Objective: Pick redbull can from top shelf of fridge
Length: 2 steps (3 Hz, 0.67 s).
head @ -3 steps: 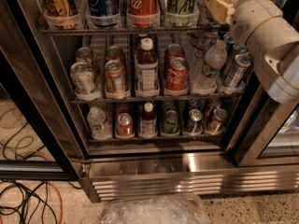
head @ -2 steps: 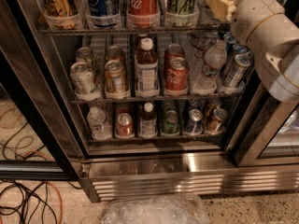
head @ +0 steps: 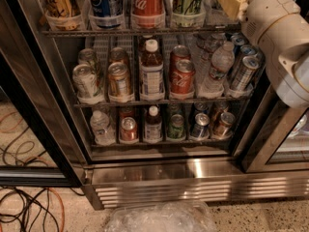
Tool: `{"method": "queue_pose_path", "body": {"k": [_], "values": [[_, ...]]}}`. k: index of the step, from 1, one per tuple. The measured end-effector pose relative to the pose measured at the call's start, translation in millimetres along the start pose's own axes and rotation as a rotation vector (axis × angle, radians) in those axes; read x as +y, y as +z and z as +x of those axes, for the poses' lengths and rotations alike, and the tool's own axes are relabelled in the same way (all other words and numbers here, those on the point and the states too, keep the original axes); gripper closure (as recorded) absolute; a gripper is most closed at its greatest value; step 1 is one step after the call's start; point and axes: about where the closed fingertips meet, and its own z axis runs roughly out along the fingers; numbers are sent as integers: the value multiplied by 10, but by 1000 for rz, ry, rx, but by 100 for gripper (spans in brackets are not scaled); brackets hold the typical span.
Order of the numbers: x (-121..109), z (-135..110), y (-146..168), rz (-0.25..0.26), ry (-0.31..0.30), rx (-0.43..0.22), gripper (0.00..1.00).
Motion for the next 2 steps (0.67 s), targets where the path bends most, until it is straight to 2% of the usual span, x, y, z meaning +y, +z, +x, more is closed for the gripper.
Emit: {"method": "queue_pose_path", "body": {"k": [2], "values": [[150, -195, -144, -8, -6, -34, 100]]}}
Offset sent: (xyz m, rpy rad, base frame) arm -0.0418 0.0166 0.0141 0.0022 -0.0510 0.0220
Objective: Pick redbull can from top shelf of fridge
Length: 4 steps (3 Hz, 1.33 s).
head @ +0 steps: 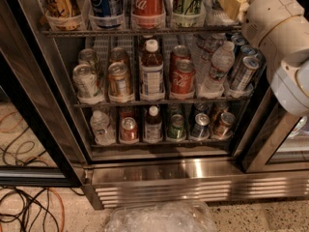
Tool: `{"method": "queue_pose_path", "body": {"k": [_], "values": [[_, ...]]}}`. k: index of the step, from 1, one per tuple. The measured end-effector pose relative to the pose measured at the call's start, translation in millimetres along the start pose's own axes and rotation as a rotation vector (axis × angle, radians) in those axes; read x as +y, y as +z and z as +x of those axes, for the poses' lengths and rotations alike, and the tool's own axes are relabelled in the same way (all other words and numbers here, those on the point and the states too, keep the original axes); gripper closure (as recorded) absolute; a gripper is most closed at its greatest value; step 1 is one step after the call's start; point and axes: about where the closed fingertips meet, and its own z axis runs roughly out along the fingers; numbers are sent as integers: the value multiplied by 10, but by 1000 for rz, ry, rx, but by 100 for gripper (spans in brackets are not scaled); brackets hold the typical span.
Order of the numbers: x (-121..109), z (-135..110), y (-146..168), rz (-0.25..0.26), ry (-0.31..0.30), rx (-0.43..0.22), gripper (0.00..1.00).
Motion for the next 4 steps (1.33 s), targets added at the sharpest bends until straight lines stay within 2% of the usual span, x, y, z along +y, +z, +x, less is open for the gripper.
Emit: {"method": "queue_pose_path", "body": {"k": [1, 2, 4], "values": [[145, -60, -64, -24, 12, 6, 100], [341, -18, -147, -55, 41, 44, 100], [452, -3, -242, -80, 65, 80, 100]]}}
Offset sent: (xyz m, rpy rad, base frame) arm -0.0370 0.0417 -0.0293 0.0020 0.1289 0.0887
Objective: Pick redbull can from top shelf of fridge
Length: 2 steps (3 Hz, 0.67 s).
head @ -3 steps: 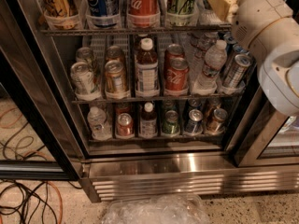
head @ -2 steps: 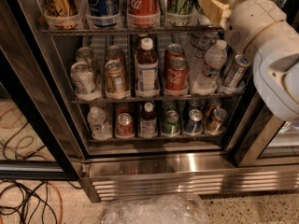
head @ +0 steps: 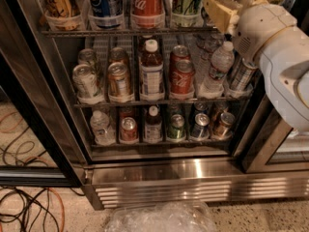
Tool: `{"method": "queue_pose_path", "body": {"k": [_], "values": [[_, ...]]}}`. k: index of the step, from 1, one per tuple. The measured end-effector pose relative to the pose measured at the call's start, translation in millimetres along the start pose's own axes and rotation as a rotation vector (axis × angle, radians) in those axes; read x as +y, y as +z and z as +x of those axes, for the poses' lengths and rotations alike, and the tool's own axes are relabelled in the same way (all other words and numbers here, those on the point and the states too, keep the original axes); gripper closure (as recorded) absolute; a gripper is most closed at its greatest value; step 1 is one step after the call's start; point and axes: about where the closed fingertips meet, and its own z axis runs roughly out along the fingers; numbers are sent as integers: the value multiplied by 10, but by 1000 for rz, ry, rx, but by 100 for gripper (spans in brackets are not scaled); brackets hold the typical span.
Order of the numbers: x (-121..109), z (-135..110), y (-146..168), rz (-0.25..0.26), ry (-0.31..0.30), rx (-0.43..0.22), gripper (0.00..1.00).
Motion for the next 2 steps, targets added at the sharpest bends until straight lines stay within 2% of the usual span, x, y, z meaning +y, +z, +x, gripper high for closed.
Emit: {"method": "queue_pose_path", "body": {"k": [2], "values": [[287, 75, -199, -48, 56, 72, 100]]}}
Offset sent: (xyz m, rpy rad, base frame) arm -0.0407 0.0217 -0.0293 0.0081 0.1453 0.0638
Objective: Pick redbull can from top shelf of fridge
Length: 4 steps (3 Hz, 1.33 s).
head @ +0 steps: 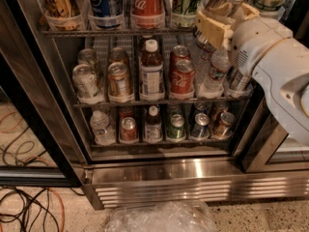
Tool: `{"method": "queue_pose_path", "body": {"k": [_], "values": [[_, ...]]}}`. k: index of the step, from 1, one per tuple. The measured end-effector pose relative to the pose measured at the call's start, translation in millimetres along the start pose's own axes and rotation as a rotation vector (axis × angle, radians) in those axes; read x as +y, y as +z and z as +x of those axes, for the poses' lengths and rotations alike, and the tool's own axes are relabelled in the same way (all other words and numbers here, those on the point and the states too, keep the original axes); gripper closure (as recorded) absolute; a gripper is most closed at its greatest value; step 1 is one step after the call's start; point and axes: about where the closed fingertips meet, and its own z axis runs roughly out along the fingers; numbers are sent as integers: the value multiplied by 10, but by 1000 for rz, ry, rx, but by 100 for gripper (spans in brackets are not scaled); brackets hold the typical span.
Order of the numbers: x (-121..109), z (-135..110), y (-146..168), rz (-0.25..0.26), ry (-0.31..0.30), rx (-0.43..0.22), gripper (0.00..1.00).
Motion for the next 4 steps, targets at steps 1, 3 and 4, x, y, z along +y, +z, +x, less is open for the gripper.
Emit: {"method": "queue_pose_path", "body": {"k": [1, 3, 4], "values": [[172, 64, -126, 1, 18, 32, 100], [354, 93, -152, -59, 14, 49, 100], [815, 239, -434, -169, 54, 129, 100]]}}
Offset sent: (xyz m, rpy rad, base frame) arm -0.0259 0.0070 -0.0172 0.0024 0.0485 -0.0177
